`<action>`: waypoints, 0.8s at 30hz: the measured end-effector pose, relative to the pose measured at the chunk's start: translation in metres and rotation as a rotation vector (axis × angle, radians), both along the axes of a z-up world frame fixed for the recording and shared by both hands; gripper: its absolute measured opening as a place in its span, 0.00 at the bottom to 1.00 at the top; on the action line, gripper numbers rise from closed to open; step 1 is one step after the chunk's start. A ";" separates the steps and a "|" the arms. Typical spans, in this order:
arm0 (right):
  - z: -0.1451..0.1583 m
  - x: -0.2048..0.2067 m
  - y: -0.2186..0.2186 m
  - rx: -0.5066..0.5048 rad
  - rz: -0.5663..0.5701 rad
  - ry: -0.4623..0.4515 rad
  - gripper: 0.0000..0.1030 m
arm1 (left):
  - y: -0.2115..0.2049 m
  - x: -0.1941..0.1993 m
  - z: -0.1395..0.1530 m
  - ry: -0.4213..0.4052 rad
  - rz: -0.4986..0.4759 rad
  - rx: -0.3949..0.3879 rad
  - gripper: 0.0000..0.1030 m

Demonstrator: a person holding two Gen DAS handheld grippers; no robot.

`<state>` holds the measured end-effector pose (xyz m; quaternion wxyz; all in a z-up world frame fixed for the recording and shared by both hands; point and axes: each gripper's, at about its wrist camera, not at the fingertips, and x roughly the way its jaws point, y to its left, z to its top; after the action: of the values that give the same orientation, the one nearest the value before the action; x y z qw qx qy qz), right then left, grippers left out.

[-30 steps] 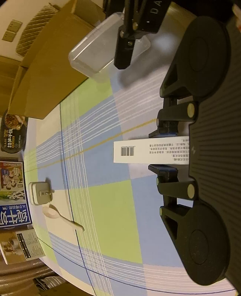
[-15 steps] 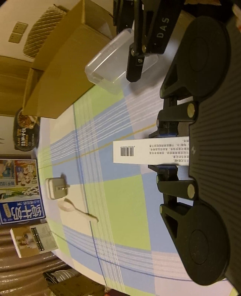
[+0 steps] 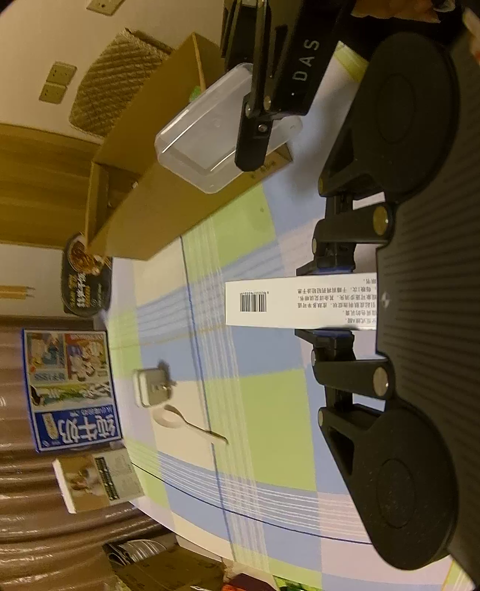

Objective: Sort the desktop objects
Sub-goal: 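Carry the white box and clear case toward the cardboard box with both grippers, then lower the white box and clear case into the cardboard box with both grippers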

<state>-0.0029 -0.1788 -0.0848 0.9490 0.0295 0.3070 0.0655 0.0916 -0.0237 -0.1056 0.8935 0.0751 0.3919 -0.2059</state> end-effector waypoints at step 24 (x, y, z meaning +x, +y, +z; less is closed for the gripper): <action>0.044 -0.006 -0.122 -0.058 -0.208 -0.083 0.28 | -0.115 0.008 0.062 -0.047 -0.152 -0.132 0.21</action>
<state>-0.0092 -0.3004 -0.0409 0.9630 0.0308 0.2646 -0.0409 0.0996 -0.1389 -0.0432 0.8873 0.0505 0.3495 -0.2968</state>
